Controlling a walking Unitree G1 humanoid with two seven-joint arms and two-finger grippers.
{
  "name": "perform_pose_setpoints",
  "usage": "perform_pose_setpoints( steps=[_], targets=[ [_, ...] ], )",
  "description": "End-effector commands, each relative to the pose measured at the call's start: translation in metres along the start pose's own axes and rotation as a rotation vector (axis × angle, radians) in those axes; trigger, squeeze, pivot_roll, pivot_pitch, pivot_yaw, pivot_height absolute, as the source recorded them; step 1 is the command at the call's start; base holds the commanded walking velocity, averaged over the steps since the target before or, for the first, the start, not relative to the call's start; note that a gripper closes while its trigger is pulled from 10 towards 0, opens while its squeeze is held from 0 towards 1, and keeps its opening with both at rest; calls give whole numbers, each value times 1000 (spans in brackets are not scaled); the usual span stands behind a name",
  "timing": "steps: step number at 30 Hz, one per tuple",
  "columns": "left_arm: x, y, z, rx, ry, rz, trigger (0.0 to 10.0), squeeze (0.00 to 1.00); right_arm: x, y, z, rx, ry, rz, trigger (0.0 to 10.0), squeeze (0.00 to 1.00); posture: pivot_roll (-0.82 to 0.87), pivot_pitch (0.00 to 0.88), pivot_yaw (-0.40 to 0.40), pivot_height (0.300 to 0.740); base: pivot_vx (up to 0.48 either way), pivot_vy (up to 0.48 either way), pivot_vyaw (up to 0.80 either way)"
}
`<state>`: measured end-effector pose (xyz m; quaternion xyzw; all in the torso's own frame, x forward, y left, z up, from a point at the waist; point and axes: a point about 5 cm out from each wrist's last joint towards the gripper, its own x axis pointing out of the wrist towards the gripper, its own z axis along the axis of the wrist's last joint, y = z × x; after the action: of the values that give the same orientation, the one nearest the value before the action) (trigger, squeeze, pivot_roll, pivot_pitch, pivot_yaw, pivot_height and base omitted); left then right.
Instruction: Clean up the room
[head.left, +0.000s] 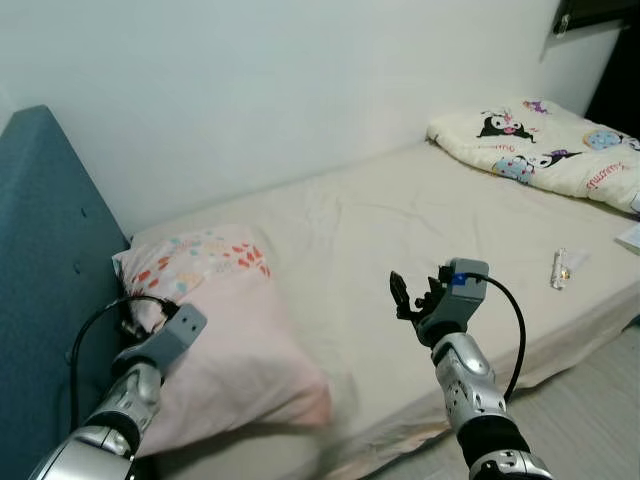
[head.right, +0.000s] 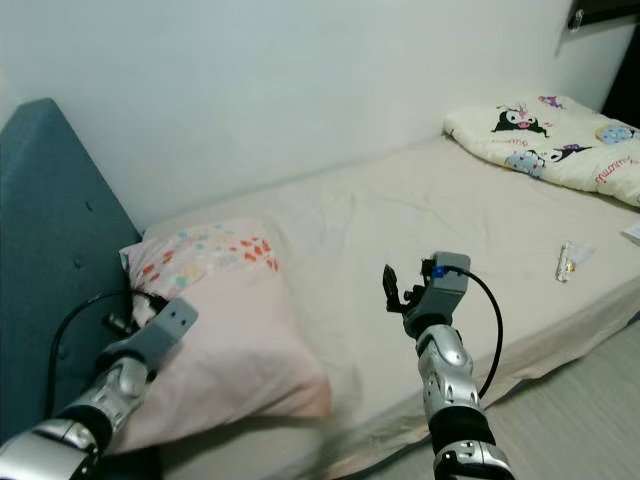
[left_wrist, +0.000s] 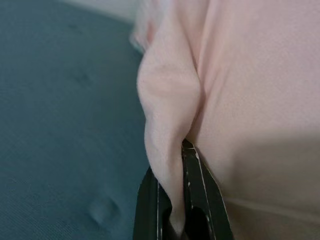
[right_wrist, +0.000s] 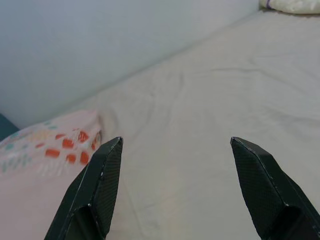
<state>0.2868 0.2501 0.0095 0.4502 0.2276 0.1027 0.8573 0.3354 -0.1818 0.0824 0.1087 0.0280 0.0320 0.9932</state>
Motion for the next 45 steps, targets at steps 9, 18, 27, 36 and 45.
perform_pose_setpoints(
  steps=[9, 18, 27, 36, 45],
  targets=[
    [-50, -38, -90, -114, 383, -85, 10000, 0, 1, 14, -5, 15, 28, 39, 10000, 0, -231, 79, 69, 740, 0, 0, 0],
    [-72, -56, -106, -253, 478, -107, 10000, 0, 3, 20, -6, 21, 40, 55, 10000, 0, -211, 77, 68, 740, 0, 0, 0],
    [-67, -52, -103, -370, 474, -120, 10000, 0, 5, 19, -4, 16, 45, 56, 10000, 0, -189, 77, 65, 740, 0, 0, 0],
    [-72, -69, -98, -472, 483, -358, 10000, 1000, 7, 20, -7, -1, 74, 60, 10000, 0, -176, 65, 52, 740, 0, 0, 0],
    [-65, -68, -86, -336, 375, -607, 10000, 1000, 10, 19, -4, -9, 76, 62, 10000, 0, -175, 51, 48, 740, 0, 0, 0]
  ],
)
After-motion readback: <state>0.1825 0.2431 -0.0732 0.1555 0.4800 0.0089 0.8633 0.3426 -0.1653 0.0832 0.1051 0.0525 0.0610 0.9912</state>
